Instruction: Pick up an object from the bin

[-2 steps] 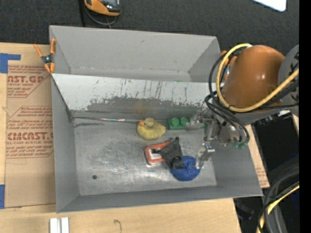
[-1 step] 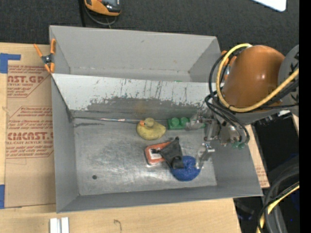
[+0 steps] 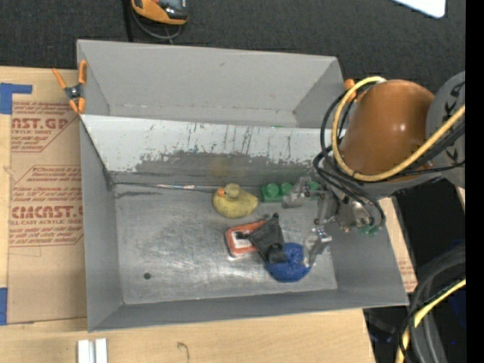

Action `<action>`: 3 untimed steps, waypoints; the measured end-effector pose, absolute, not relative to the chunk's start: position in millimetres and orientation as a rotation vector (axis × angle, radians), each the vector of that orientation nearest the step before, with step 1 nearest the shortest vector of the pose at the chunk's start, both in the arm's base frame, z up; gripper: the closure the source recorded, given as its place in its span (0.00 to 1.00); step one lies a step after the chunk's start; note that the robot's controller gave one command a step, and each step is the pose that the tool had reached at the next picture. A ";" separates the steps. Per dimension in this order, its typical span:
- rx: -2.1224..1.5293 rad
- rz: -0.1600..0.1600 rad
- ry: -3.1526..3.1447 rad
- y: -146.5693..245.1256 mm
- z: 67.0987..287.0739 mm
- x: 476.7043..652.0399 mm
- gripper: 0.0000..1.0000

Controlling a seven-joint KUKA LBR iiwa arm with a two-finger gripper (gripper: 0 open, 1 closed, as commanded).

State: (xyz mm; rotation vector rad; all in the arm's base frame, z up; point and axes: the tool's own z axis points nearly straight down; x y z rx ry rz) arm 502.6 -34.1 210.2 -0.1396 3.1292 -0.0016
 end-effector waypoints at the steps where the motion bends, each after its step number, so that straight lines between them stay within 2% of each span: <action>1: -0.398 -0.001 3.110 -26.5 141.6 503.7 0.00; 2: -0.471 0.002 3.098 -33.6 87.3 511.3 0.00; 3: -0.491 0.000 3.089 -34.5 87.4 514.7 1.00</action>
Offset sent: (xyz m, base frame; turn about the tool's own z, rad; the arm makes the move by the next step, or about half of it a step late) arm 0.0091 -0.0061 -0.1402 -0.2278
